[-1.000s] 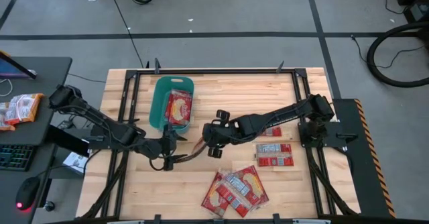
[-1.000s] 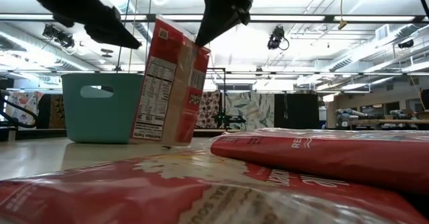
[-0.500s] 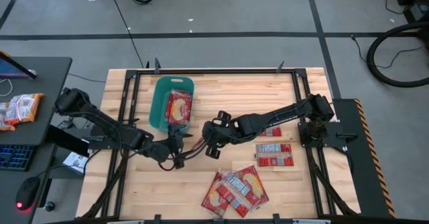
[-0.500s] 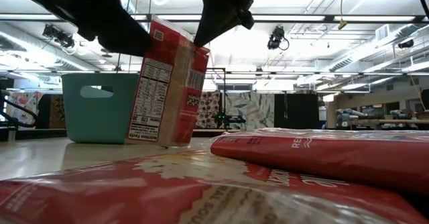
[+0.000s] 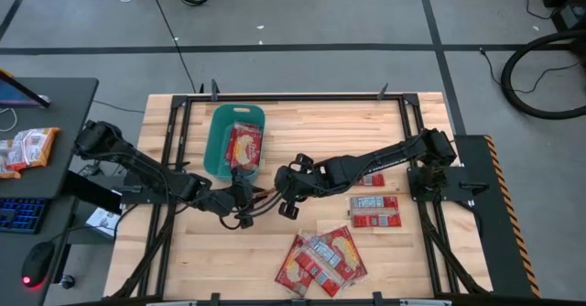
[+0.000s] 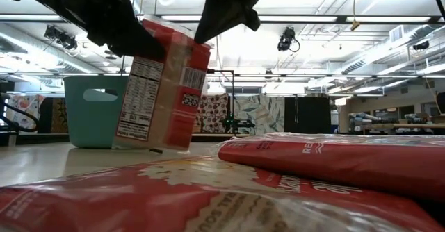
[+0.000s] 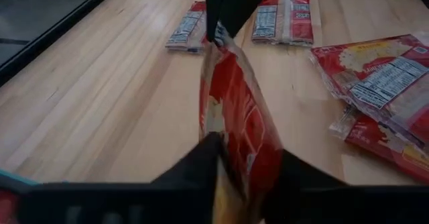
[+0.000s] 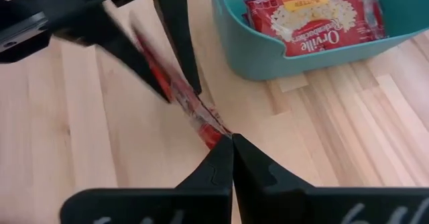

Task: Sort popcorn bags into baskets
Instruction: Put the red popcorn bag into the green bin

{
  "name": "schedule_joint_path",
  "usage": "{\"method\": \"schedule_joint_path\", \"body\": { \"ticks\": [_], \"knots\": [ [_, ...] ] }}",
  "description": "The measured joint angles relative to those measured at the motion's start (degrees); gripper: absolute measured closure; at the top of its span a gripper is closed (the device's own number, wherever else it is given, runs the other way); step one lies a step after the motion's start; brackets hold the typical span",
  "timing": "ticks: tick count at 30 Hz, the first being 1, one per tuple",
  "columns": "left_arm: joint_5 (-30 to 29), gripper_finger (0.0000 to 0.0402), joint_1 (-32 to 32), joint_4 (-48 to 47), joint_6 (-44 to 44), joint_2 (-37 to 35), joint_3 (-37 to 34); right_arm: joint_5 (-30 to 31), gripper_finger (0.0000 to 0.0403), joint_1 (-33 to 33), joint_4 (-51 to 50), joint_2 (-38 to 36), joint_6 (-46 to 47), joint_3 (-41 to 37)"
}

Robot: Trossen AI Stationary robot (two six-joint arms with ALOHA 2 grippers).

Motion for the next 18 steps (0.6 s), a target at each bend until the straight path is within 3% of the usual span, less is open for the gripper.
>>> {"method": "schedule_joint_path", "body": {
  "ticks": [4, 9, 18],
  "knots": [
    [2.0, 0.0383, -0.03, 0.1, 0.98, -0.15, 0.0, -0.53, 0.0395, 0.27, -0.04, 0.0, -0.12, 0.0],
    [4.03, 0.0373, -0.04, -0.22, 1.23, -0.94, 0.0, -0.6, 0.0372, 0.96, 0.45, -0.18, -3.58, 0.0],
    [7.03, 0.0381, 0.32, -2.28, 2.52, -6.28, 0.0, -0.11, 0.0277, 2.37, 0.97, -6.64, -6.36, -0.01]
  ]
}}
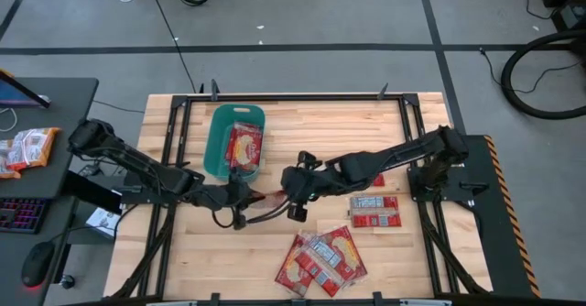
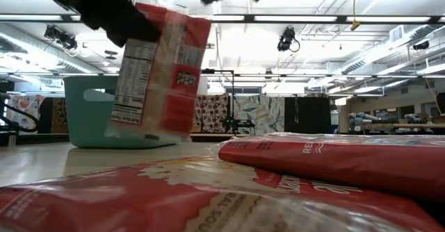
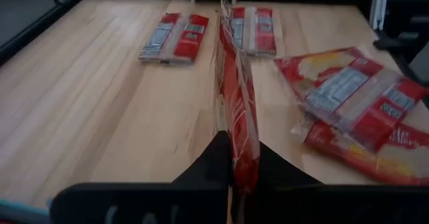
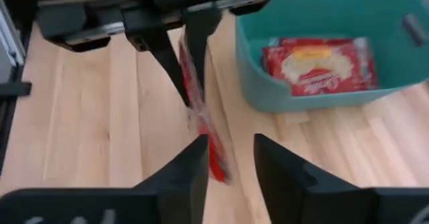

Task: Sort popcorn bags into baskets
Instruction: Put the red popcorn bag into the green bin

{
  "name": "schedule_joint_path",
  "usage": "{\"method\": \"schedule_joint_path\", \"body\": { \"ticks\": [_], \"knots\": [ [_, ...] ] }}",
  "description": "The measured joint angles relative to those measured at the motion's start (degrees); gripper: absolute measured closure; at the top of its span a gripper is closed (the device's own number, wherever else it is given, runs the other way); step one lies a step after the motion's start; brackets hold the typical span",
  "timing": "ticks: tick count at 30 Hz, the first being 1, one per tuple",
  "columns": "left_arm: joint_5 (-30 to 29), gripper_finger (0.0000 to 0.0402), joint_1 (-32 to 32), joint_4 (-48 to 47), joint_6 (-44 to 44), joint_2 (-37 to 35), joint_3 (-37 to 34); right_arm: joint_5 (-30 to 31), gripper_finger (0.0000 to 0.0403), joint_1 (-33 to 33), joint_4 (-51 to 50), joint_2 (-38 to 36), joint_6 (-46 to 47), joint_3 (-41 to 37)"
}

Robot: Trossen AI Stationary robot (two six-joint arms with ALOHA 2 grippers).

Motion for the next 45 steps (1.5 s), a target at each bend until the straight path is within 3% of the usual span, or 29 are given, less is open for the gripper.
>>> {"method": "schedule_joint_path", "body": {
  "ticks": [5, 14, 20, 24, 30, 34, 38, 45],
  "knots": [
    [-0.07, 0.038, 0.0, -1.9, 7.17, -5.98, 0.37, 5.03, 0.0246, 1.97, -0.29, -4.71, -0.33, 0.01],
    [-4.74, 0.038, -0.02, -4.13, 28.75, -17.86, 4.43, 19.15, 0.0243, 6.28, -6.68, -6.43, 1.89, -0.04],
    [-13.45, 0.0379, 1.35, -7.22, 42.67, -22.14, 4.61, 22.48, 0.0243, 7.06, -6.2, -6.28, 5.52, -5.67],
    [-15.33, 0.0379, 4.73, -12.22, 50.02, -22.85, 4.6, 22.39, 0.0243, 7.22, -3.12, -6.26, 6.71, -9.69],
    [-14.89, 0.0379, 12.91, -26.67, 53.12, -22.66, 4.61, 22.3, 0.0243, 8.05, 2.09, -6.26, 7.55, -12.91],
    [-10.3, 0.0379, 18.17, -34.52, 61.85, -22.33, 4.57, 21.9, 0.0243, 8.55, 4.68, -6.26, 6.4, -13.54],
    [-4.17, 0.0379, 22.52, -37.33, 69.84, -21.19, 4.55, 20.77, 0.0244, 8.56, 5.95, -6.26, 5.45, -13.71],
    [-0.68, 0.0379, 27.69, -38.29, 86.75, -17.76, 4.55, 19.3, 0.0244, 8.57, 6.55, -6.26, 3.72, -13.71]
  ]
}}
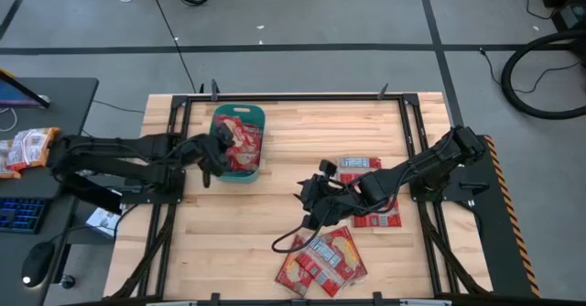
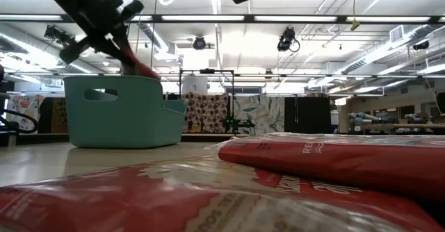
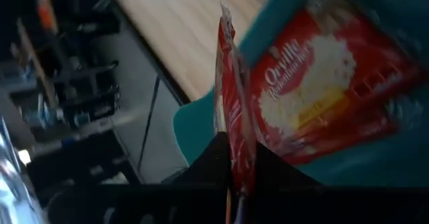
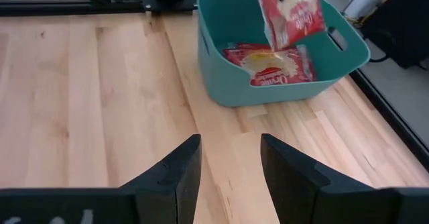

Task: Sort popcorn bags into baskets
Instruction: Put the red popcorn bag into the green bin

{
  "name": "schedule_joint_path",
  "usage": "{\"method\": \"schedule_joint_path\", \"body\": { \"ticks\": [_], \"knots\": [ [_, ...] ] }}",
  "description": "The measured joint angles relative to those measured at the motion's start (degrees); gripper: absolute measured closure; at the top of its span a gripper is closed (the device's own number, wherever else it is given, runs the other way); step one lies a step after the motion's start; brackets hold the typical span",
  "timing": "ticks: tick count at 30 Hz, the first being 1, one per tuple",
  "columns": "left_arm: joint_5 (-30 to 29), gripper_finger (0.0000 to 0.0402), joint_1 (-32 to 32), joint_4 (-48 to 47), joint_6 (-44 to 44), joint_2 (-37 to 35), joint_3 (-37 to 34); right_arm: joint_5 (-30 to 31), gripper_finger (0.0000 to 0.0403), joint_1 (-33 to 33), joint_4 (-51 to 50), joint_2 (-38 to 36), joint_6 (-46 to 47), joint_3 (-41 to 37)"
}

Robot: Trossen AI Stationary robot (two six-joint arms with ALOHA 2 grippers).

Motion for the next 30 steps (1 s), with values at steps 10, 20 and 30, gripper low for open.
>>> {"method": "schedule_joint_path", "body": {
  "ticks": [10, 20, 30],
  "knots": [
    [2.4, 0.0379, 1.1, -1.89, 19.13, 8.0, 0.0, -1.54, 0.0244, 0.13, 0.27, 0.0, -1.45, -0.2],
    [1.95, 0.0366, -0.13, -1.94, 24.94, 9.1, 0.0, -1.54, 0.0244, 0.13, 0.18, 0.0, -1.47, -0.87],
    [2.43, 0.0306, -0.83, -1.91, 20.0, 9.71, -0.01, -1.54, 0.0244, 0.11, 1.5, 0.0, -1.82, -0.87]
  ]
}}
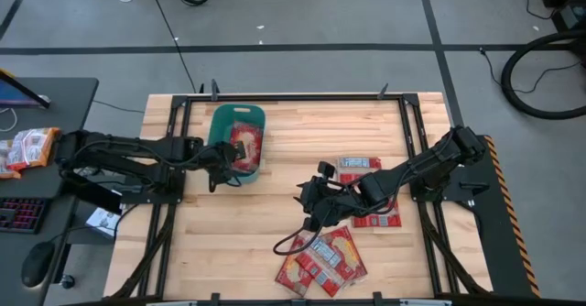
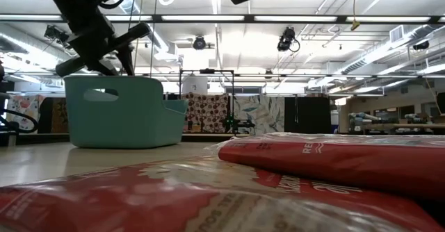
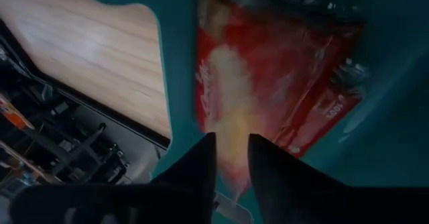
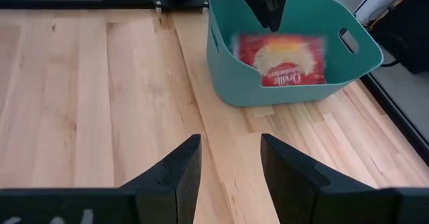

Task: Sort popcorn bags into baskets
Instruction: Put the red popcorn bag into the green bin

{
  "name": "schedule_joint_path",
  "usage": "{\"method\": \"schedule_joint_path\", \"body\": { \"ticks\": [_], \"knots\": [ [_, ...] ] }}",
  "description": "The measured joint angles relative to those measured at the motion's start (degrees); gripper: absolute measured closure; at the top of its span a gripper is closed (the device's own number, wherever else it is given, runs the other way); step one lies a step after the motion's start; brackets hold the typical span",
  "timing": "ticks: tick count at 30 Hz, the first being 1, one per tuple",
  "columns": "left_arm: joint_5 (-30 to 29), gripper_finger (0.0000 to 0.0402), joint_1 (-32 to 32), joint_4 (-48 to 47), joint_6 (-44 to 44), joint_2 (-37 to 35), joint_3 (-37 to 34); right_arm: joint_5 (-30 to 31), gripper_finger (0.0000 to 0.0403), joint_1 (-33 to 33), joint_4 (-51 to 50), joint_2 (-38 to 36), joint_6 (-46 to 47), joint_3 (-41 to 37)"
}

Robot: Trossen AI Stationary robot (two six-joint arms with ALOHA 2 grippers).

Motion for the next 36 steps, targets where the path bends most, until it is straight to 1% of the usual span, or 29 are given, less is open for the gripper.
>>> {"method": "schedule_joint_path", "body": {
  "ticks": [5, 9, 11, 13, 15, 17, 20, 24, 26, 29, 31, 34, 36],
  "knots": [
    [-0.46, 0.0245, 0.0, 0.17, -0.86, -0.46, -0.01, 0.0, 0.0244, 0.0, 0.04, 0.0, -0.32, 0.0],
    [-5.48, 0.0206, -0.02, 2.49, -1.58, -1.04, 0.19, 0.0, 0.0244, 0.0, -0.06, 0.0, -0.62, 0.0],
    [-5.98, 0.0199, 0.02, 4.66, -4.88, -1.33, 1.92, 0.0, 0.0244, 0.0, -0.5, 0.0, -0.81, 0.0],
    [-2.97, 0.0198, 0.01, 5.02, -11.16, -2.25, 4.52, -0.01, 0.0243, 0.0, -1.06, 0.0, -1.36, 0.0],
    [1.51, 0.0202, -0.02, 5.22, -17.76, -2.68, 7.57, 0.0, 0.0243, 0.0, -1.74, -0.04, -1.82, 0.0],
    [5.59, 0.0209, -0.07, 5.11, -26.16, -3.01, 10.0, -0.03, 0.0244, 0.0, -2.75, -0.05, -2.17, 0.0],
    [12.11, 0.0218, -0.32, 5.62, -44.05, -3.08, 13.43, -1.35, 0.0243, -0.31, -6.93, -0.09, -2.26, 0.02],
    [20.72, 0.0226, -0.99, 6.37, -68.74, -3.04, 15.77, -2.78, 0.0243, -1.07, -10.54, -0.09, -2.19, 0.0],
    [24.65, 0.0228, -1.36, 7.05, -77.27, -3.13, 16.1, -3.16, 0.0243, -1.47, -10.8, -0.09, -0.95, 0.0],
    [28.34, 0.0228, -2.84, 6.81, -82.58, -3.02, 15.76, -3.19, 0.0243, -2.16, -10.65, -0.09, 1.24, 0.0],
    [28.31, 0.0228, -5.13, 9.88, -83.97, -3.71, 14.13, -3.77, 0.0243, -2.6, -10.8, -0.07, 3.44, 0.0],
    [24.77, 0.0228, -9.45, 16.33, -85.93, -6.59, 10.87, -6.64, 0.0243, -3.03, -9.6, -0.05, 5.98, 0.0],
    [20.9, 0.0228, -12.57, 17.64, -87.4, -8.42, 8.93, -8.5, 0.0243, -2.79, -7.05, 0.73, 6.89, 0.03]
  ]
}}
